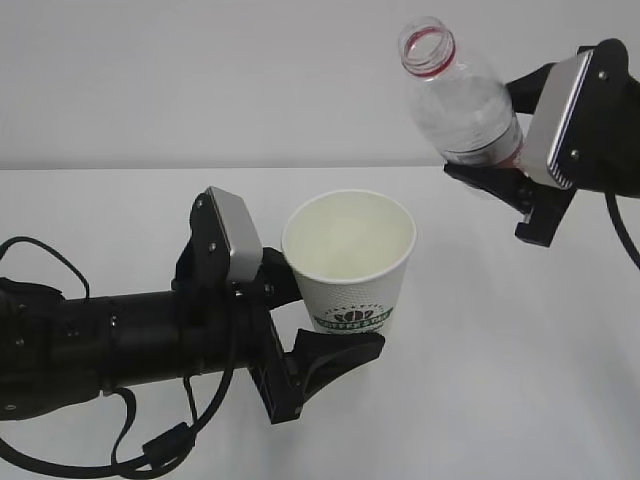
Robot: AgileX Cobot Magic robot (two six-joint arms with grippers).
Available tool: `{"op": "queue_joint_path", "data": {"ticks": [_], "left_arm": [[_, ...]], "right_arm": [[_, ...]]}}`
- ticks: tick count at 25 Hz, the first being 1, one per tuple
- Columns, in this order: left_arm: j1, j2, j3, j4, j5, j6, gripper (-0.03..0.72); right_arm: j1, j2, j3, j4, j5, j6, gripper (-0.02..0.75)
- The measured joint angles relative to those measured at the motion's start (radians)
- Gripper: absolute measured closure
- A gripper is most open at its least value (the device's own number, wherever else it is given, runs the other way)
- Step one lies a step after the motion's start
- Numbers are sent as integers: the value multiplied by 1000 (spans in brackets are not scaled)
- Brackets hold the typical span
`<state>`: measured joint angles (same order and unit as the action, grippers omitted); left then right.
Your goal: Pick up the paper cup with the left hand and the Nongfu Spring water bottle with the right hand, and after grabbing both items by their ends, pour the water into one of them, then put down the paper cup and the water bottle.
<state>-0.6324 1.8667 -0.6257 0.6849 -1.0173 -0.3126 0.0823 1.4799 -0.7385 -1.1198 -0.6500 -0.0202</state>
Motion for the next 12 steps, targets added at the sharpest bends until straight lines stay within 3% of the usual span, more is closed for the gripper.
{"op": "queue_joint_path", "data": {"ticks": [12], "left_arm": [[0,0,0,0,-2,2,97]], "right_arm": [[0,-31,-14,-7,41,-29,210]]}}
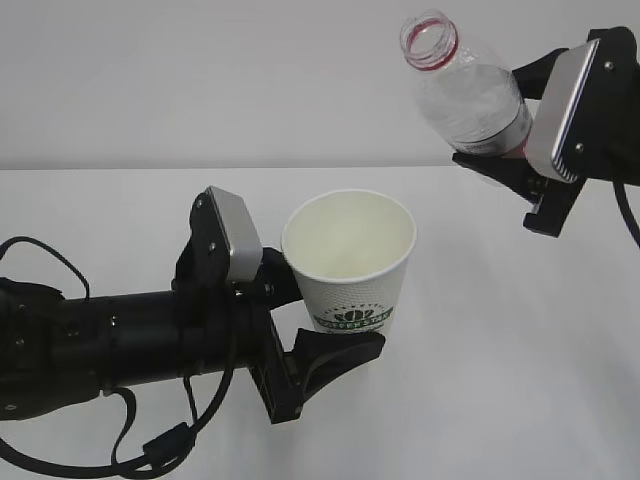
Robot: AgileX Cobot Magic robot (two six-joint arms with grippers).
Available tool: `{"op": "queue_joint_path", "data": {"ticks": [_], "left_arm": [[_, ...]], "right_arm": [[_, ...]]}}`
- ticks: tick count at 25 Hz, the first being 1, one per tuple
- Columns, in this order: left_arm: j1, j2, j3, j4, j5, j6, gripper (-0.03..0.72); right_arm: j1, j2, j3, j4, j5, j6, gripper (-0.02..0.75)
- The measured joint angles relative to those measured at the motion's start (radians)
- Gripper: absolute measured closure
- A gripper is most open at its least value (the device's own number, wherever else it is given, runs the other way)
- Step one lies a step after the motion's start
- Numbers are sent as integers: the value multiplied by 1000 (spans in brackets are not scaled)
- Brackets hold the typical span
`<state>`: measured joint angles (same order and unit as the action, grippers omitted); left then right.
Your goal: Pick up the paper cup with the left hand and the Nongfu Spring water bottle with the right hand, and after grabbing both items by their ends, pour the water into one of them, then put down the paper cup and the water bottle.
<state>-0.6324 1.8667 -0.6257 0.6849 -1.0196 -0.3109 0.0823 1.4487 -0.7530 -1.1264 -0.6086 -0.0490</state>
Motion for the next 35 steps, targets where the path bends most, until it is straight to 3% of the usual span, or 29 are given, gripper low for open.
{"op": "queue_joint_path", "data": {"ticks": [35], "left_arm": [[0,0,-77,47,93,-63,97]], "right_arm": [[0,-25,-15,-4,46,-145,210]]}}
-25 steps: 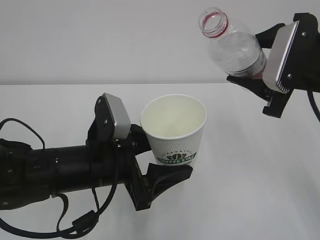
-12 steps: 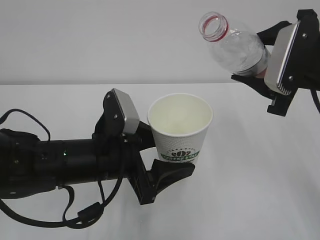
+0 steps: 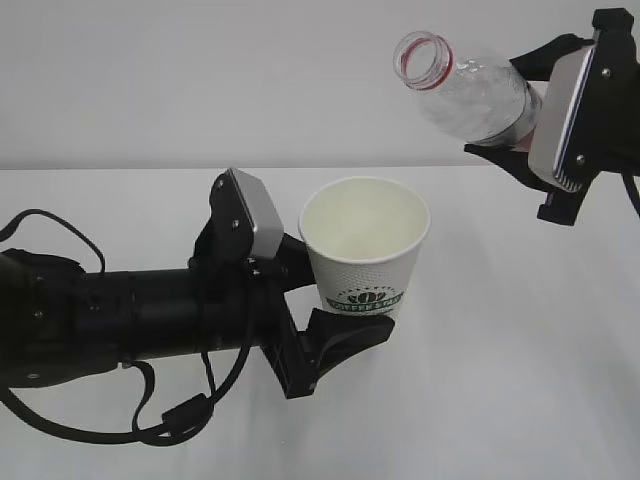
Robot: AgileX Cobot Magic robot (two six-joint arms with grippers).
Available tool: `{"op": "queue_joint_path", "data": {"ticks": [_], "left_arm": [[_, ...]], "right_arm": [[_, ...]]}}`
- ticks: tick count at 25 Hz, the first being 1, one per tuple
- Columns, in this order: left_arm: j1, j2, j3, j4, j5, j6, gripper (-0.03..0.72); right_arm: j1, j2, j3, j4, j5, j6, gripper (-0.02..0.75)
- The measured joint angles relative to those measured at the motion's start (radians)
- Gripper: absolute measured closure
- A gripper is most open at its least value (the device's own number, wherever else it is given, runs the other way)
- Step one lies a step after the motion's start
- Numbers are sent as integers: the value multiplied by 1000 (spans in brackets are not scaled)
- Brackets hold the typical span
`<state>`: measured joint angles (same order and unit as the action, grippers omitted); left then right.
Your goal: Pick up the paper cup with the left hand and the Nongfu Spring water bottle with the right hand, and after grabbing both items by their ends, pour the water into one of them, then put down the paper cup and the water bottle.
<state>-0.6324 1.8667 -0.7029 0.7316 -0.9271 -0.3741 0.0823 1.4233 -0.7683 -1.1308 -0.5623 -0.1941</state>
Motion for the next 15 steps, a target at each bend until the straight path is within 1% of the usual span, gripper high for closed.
{"op": "queue_joint_path", "data": {"ticks": [15], "left_arm": [[0,0,-9,49,2,-9,97]], "right_arm": [[0,0,0,0,6,-96,210]]}}
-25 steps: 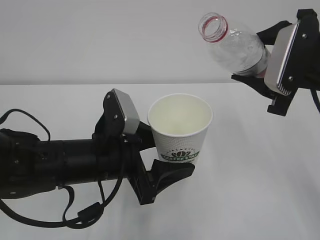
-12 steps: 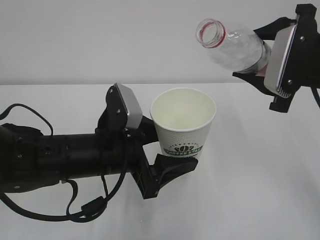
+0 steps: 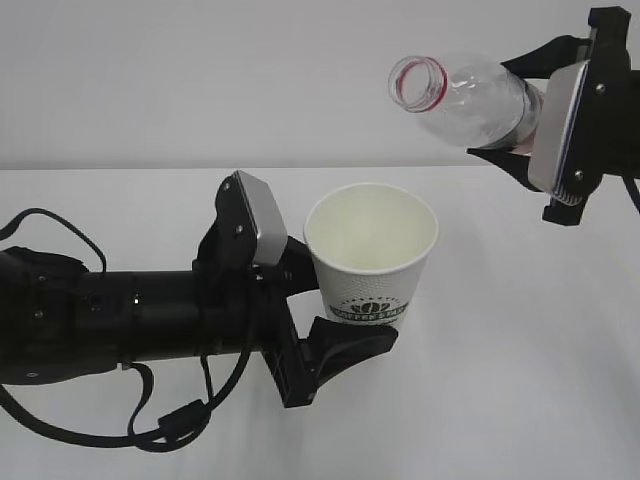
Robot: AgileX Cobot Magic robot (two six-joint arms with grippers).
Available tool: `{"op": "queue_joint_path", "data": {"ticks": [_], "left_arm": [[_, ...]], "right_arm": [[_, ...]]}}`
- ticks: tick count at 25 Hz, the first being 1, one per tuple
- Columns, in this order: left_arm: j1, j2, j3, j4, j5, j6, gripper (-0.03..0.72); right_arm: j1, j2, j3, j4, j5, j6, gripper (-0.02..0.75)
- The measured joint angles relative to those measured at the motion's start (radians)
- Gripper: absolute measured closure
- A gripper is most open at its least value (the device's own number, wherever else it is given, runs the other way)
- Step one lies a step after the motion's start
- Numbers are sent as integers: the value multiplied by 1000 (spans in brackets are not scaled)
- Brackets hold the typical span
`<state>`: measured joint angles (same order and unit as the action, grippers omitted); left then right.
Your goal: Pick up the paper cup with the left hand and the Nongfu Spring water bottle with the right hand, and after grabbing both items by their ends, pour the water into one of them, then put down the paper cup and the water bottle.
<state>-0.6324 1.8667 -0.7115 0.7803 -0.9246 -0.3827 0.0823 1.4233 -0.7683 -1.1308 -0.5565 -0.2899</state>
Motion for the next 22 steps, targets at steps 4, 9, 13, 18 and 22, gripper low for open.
{"op": "queue_joint_path", "data": {"ticks": [4,9,13,18,22], "left_arm": [[0,0,0,28,-8,-4,97],[0,0,0,34,-33,-8,97],[0,0,0,34,-37,-10,97],[0,0,0,32,-37,-10,97],[0,1,0,28,-37,-10,97]], "right_arm": [[0,0,0,0,9,-32,210],[0,0,0,4,21,-58,210],[0,0,0,8,22,-78,210],[0,0,0,8,23,-109,210],[0,0,0,8,23,-123,210]]}}
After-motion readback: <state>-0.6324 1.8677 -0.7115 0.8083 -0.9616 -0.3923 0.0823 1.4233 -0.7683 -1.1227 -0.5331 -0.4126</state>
